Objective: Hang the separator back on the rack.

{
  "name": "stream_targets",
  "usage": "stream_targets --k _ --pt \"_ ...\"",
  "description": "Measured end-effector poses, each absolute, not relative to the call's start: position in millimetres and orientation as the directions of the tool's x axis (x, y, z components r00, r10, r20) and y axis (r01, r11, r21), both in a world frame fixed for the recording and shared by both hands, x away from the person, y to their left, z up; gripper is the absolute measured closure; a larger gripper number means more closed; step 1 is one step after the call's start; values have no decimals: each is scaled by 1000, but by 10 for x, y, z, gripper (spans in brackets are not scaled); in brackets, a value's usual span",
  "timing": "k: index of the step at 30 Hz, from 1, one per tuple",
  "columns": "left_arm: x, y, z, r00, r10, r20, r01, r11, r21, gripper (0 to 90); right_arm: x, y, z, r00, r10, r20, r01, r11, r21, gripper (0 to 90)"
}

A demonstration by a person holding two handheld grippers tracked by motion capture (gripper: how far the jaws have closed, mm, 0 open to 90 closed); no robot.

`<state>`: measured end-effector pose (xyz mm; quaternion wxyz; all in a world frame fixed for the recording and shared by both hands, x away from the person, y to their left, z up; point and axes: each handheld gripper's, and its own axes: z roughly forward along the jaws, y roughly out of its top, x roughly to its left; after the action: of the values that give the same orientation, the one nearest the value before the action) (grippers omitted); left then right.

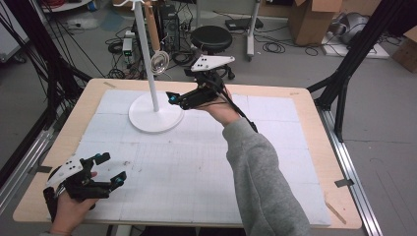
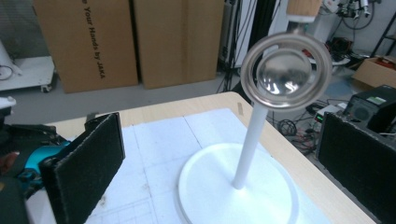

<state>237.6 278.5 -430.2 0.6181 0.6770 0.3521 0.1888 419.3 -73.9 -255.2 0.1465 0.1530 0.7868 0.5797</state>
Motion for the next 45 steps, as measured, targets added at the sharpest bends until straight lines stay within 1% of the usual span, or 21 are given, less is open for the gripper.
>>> stream_targets --k 4,10,21,28,41,45 --pt "2377 2789 -4308 679 712 -177 245 8 970 18 4169 -809 -2591 -909 414 -43 72 259 963 4" --pt "2373 2799 -4311 676 715 -178 247 8 969 18 4141 -896 -2668 -908 417 -37 87 273 958 4" --pt "2359 2794 -4299 678 714 -175 239 11 971 18 4014 -1115 -2818 -911 412 -23 94 261 961 4" --pt "2356 2785 -4305 678 714 -174 241 7 970 18 3940 -1325 -2980 -904 428 24 135 231 964 5" --pt "2365 2767 -4319 678 714 -175 243 7 970 18 3855 -1684 -3243 -896 441 55 156 197 968 5" --pt "2366 2753 -4319 679 714 -170 240 3 971 18 3802 -1778 -3343 -890 452 54 164 208 964 5"
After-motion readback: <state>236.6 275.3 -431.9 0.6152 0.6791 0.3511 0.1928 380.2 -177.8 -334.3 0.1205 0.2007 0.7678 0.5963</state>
